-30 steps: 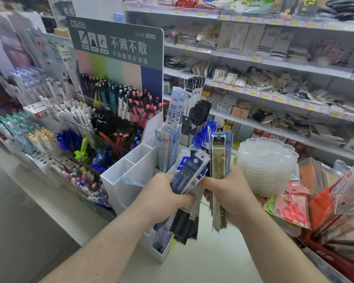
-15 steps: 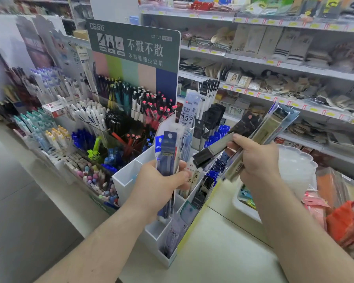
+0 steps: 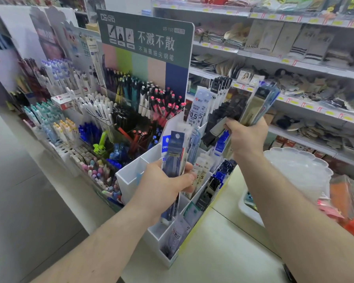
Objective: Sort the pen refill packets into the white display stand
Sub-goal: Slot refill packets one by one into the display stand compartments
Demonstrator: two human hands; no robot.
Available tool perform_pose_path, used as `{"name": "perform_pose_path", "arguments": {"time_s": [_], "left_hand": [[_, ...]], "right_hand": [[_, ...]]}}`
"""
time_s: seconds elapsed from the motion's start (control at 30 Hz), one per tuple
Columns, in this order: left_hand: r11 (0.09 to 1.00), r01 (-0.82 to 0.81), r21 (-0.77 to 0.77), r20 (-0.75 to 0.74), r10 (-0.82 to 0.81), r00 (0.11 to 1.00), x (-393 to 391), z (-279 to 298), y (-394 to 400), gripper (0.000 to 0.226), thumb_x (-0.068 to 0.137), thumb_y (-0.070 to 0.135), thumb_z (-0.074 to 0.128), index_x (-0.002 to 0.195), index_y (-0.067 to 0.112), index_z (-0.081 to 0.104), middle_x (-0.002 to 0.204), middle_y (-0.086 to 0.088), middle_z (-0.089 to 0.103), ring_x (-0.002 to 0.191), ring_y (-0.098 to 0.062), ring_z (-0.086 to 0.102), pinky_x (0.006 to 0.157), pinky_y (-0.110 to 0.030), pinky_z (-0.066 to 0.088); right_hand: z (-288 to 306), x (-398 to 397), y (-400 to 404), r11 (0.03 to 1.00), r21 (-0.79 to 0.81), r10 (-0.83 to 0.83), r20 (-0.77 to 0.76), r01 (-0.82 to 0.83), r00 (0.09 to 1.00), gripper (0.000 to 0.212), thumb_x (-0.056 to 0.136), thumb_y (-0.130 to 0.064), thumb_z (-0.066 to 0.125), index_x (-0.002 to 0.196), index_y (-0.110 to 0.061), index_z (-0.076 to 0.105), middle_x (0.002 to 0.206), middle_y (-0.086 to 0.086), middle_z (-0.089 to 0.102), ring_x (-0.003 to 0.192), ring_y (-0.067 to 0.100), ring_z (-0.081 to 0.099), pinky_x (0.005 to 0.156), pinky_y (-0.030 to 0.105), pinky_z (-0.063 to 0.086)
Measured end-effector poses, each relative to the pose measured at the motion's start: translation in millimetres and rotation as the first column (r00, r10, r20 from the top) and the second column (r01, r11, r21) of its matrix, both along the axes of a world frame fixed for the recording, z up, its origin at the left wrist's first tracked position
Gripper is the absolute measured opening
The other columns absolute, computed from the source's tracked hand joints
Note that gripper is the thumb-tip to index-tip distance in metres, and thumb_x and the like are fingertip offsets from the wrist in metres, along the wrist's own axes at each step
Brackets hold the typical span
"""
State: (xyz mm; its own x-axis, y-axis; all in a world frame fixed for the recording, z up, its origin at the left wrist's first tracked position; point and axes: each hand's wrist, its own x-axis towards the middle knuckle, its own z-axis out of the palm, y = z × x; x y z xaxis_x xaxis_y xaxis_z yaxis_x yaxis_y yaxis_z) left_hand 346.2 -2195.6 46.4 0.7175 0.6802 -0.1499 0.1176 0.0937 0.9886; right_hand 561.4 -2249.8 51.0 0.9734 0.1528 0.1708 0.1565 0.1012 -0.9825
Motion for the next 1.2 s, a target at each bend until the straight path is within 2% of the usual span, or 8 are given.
{"name": "perform_pose_path", "arguments": {"time_s": [0.17, 0.33, 0.47, 0.57, 0.8, 0.93, 1.07, 1.2], "left_hand": [[1.000, 0.015, 0.019, -0.015, -0.015, 1.000, 2.4, -1.6, -1.3, 0.010, 0.085, 0.006, 0.074, 0.091, 0.011, 0.068, 0.079, -0.007, 0.076, 0.065, -0.018, 0.071, 0.049, -0.012, 0.044], [0.999, 0.038, 0.029, -0.032, -0.037, 0.999, 5.7, -2.3, 0.2, 0.008, 0.086, 0.010, 0.074, 0.090, 0.015, 0.068, 0.078, -0.005, 0.075, 0.066, -0.017, 0.072, 0.055, -0.016, 0.046], [0.999, 0.038, 0.029, -0.016, -0.037, 0.999, 7.0, -1.2, 0.0, 0.008, 0.085, 0.008, 0.074, 0.088, 0.013, 0.068, 0.075, -0.008, 0.074, 0.064, -0.017, 0.071, 0.050, -0.012, 0.045], [0.999, 0.042, 0.026, -0.009, -0.041, 0.999, 6.8, -0.8, 1.0, 0.008, 0.085, 0.007, 0.074, 0.087, 0.013, 0.068, 0.073, -0.008, 0.074, 0.065, -0.018, 0.071, 0.051, -0.013, 0.046], [0.999, 0.047, 0.021, -0.028, -0.046, 0.999, 6.6, 0.6, -0.2, 0.009, 0.085, 0.010, 0.075, 0.087, 0.015, 0.068, 0.070, -0.002, 0.073, 0.065, -0.016, 0.071, 0.052, -0.012, 0.046], [0.998, 0.056, 0.018, -0.004, -0.056, 0.998, 4.5, 5.2, -1.3, 0.008, 0.085, 0.007, 0.074, 0.089, 0.012, 0.068, 0.077, -0.006, 0.074, 0.064, -0.016, 0.070, 0.049, -0.012, 0.044], [0.996, 0.089, -0.019, 0.079, -0.087, 0.993, -5.0, 17.4, -3.7, 0.010, 0.085, 0.001, 0.071, 0.092, 0.008, 0.067, 0.087, -0.014, 0.075, 0.063, -0.018, 0.070, 0.046, -0.011, 0.043], [0.998, 0.056, 0.006, 0.149, -0.056, 0.987, -12.8, 28.0, 2.5, 0.012, 0.084, -0.002, 0.070, 0.090, 0.007, 0.068, 0.083, -0.013, 0.075, 0.065, -0.022, 0.071, 0.058, -0.020, 0.052]], "right_hand": [[-11.9, 5.0, 9.4, 0.992, -0.115, 0.050, 0.057, -0.043, 0.997, 0.025, 0.075, -0.009, 0.079, 0.084, -0.028, 0.065, 0.087, -0.005, 0.073, 0.087, 0.020, 0.072, 0.079, 0.046, 0.061], [-20.3, 8.4, 19.5, 0.965, -0.251, 0.086, 0.050, -0.071, 0.995, 0.024, 0.073, -0.011, 0.078, 0.085, -0.028, 0.064, 0.084, -0.006, 0.071, 0.084, 0.022, 0.069, 0.077, 0.047, 0.060], [-29.1, 10.6, 24.8, 0.914, -0.399, 0.108, 0.072, -0.070, 0.992, 0.026, 0.076, -0.013, 0.078, 0.088, -0.029, 0.062, 0.082, -0.011, 0.065, 0.087, 0.020, 0.065, 0.079, 0.039, 0.058], [-31.5, 14.2, 26.1, 0.884, -0.465, 0.114, 0.101, -0.054, 0.988, 0.025, 0.078, -0.017, 0.079, 0.095, -0.027, 0.063, 0.090, -0.006, 0.066, 0.091, 0.020, 0.063, 0.078, 0.033, 0.054], [-32.7, 15.8, 26.2, 0.810, -0.585, 0.148, 0.128, -0.046, 0.981, 0.021, 0.082, -0.021, 0.076, 0.101, -0.021, 0.067, 0.090, -0.004, 0.065, 0.088, 0.019, 0.060, 0.066, 0.026, 0.043], [-31.1, 14.9, 22.8, 0.815, -0.575, 0.156, 0.098, -0.072, 0.983, 0.022, 0.077, -0.025, 0.080, 0.093, -0.024, 0.064, 0.087, -0.004, 0.067, 0.087, 0.022, 0.066, 0.073, 0.036, 0.057], [-24.1, 9.8, 8.8, 0.851, -0.514, 0.165, 0.064, -0.109, 0.984, 0.026, 0.073, -0.022, 0.083, 0.088, -0.024, 0.063, 0.086, -0.003, 0.068, 0.084, 0.021, 0.066, 0.077, 0.045, 0.060], [-11.0, -8.7, -10.8, 0.910, -0.379, 0.178, 0.000, -0.165, 0.984, 0.023, 0.073, -0.012, 0.081, 0.091, -0.014, 0.067, 0.085, 0.007, 0.071, 0.077, 0.022, 0.069, 0.070, 0.043, 0.063]]}}
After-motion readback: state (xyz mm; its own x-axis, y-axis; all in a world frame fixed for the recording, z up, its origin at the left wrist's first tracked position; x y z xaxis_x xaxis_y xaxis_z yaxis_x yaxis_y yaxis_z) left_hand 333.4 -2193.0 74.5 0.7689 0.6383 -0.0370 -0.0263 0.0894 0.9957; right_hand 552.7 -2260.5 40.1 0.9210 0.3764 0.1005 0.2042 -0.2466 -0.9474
